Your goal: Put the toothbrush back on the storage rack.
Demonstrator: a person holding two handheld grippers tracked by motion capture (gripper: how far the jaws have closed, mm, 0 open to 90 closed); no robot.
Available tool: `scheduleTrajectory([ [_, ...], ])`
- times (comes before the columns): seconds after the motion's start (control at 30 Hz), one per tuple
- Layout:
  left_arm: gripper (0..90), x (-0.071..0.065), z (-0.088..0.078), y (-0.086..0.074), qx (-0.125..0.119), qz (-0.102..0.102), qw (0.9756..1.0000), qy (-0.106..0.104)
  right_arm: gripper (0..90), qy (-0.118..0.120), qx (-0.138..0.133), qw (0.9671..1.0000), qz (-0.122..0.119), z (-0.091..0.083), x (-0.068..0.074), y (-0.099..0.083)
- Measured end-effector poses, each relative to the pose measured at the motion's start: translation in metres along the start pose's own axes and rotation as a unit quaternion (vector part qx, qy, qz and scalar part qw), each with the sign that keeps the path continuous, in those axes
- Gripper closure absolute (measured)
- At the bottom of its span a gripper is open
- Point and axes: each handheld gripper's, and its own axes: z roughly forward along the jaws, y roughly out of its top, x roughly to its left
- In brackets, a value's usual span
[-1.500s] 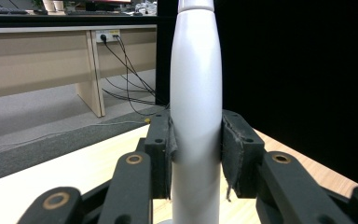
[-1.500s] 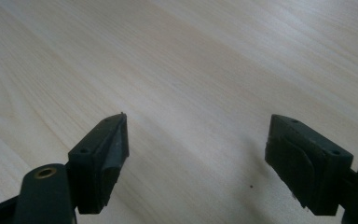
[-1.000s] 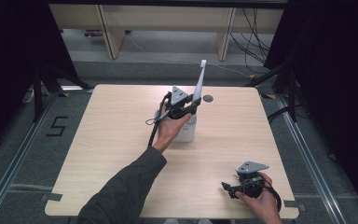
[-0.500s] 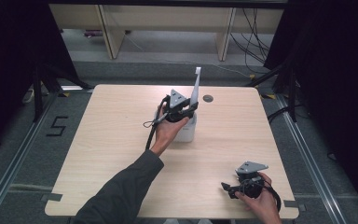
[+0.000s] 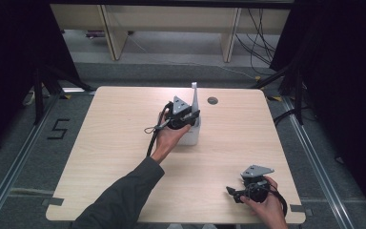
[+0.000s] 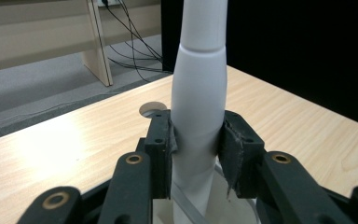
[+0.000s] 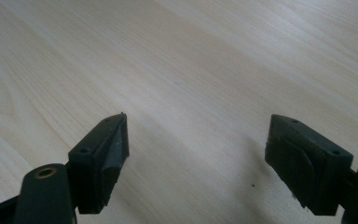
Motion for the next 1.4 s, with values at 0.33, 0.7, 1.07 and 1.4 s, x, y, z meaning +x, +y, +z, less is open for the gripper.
scheduleTrajectory([
  [0.33, 66.9, -0.002, -0.003, 0.001, 0.008, 0.014, 0.9999, 0.0, 22.1, 0.0, -0.001, 1.0, -0.004, 0.0, 0.0, 0.0],
  [0.7, 48.5, 0.001, -0.014, 0.007, 0.007, -0.002, 0.9999, 0.009, 22.1, 0.004, 0.007, 1.0, 0.0, 0.0, 0.001, 0.001],
  [1.07, 36.9, -0.004, -0.022, 0.011, 0.021, 0.003, 0.9998, 0.0, 22.1, 0.004, 0.009, 1.0, 0.003, 0.0, 0.002, 0.001],
  [1.4, 34.7, -0.003, -0.033, 0.015, 0.032, 0.007, 0.9995, 0.001, 22.1, 0.003, 0.006, 1.0, -0.003, 0.0, 0.001, 0.001],
])
